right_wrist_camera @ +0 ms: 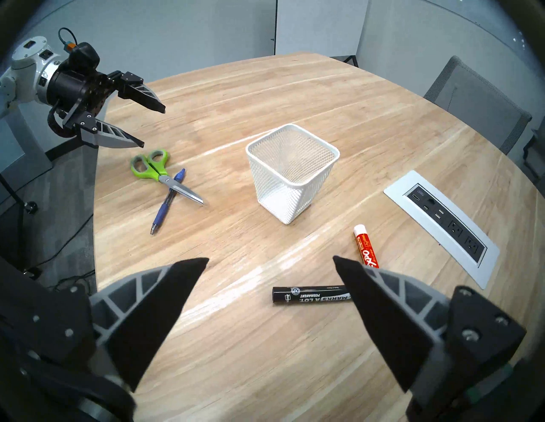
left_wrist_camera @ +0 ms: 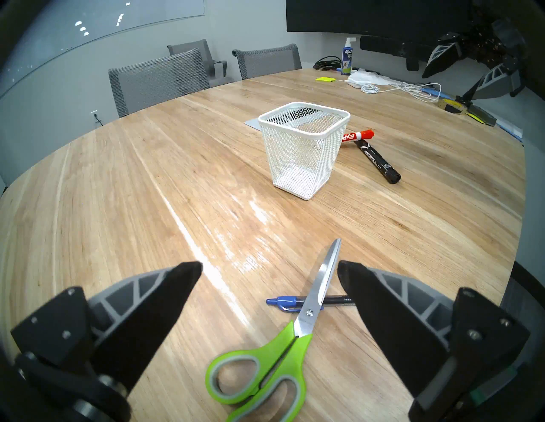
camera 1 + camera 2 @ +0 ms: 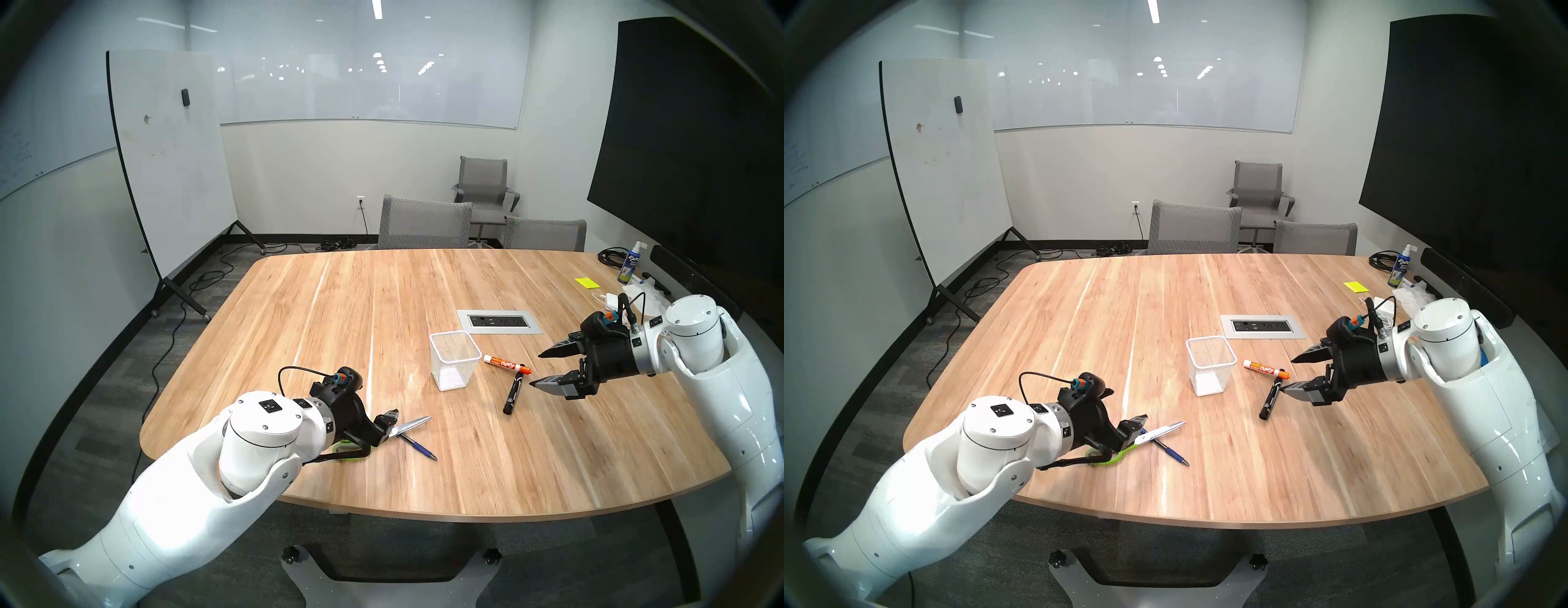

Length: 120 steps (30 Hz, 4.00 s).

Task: Place the pen, the marker, and the scissors into the pen holder

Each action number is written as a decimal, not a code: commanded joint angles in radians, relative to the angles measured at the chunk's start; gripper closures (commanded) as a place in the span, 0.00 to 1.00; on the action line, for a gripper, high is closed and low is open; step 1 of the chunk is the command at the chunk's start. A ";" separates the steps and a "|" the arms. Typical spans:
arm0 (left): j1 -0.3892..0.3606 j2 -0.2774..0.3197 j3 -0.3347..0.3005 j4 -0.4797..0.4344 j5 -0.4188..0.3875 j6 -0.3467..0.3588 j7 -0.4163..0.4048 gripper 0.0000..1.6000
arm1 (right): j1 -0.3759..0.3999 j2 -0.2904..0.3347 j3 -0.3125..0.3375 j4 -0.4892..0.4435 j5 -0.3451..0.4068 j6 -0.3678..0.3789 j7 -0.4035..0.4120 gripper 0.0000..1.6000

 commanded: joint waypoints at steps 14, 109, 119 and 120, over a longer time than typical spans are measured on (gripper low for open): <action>-0.001 0.001 -0.001 -0.014 0.001 -0.001 0.001 0.00 | 0.161 -0.022 -0.112 0.076 -0.079 0.054 -0.015 0.00; -0.001 0.001 -0.001 -0.014 0.001 -0.001 0.001 0.00 | 0.664 -0.364 -0.436 0.750 -0.523 0.078 -0.008 0.00; -0.001 0.001 -0.001 -0.014 0.001 -0.001 0.001 0.00 | 0.664 -0.381 -0.436 0.779 -0.548 0.066 -0.019 0.00; -0.001 0.001 -0.001 -0.014 0.001 -0.001 0.001 0.00 | 0.664 -0.381 -0.436 0.779 -0.548 0.066 -0.019 0.00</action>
